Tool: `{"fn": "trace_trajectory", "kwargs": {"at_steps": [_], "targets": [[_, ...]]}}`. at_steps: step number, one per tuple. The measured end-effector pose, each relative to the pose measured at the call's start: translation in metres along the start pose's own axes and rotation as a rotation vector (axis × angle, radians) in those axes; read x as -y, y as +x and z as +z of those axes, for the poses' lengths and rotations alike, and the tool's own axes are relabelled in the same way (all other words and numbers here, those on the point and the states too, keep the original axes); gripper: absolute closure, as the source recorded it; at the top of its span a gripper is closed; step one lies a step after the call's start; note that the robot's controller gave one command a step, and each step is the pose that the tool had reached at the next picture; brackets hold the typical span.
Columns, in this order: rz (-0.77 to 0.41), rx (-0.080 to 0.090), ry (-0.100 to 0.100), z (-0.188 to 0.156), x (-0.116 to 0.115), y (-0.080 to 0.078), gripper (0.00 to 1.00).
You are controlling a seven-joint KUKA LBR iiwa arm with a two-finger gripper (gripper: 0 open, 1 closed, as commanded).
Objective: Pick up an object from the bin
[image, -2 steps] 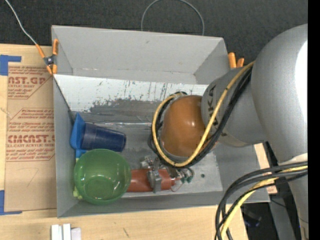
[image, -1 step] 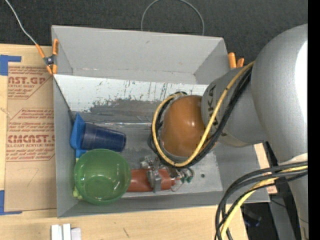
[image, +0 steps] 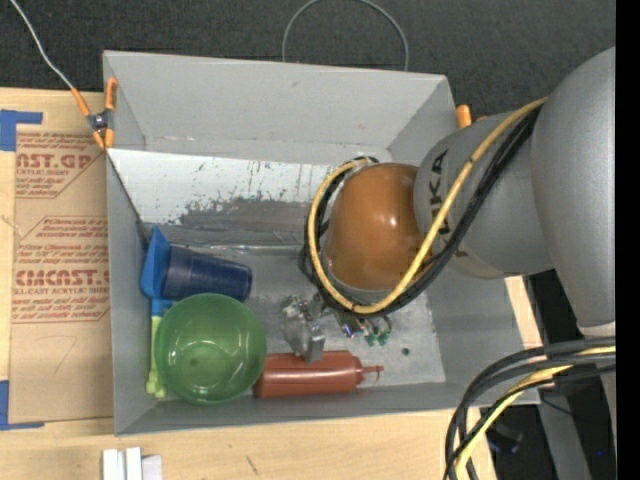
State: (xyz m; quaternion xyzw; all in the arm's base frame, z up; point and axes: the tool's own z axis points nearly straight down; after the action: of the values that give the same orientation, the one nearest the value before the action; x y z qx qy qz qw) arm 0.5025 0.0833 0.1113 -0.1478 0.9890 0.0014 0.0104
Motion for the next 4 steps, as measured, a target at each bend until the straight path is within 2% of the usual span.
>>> {"fn": "trace_trajectory", "kwargs": {"at_steps": [1,2,3,4], "targets": [[0.005,-0.004,-0.001,-0.044,-0.012,0.001,0.0],[0.005,-0.004,-0.001,-0.044,-0.012,0.001,0.0],[-0.386,-0.003,0.0,0.027,-0.02,0.014,0.0],[-0.41,-0.006,-0.002,0.039,-0.019,0.009,0.0]]}}
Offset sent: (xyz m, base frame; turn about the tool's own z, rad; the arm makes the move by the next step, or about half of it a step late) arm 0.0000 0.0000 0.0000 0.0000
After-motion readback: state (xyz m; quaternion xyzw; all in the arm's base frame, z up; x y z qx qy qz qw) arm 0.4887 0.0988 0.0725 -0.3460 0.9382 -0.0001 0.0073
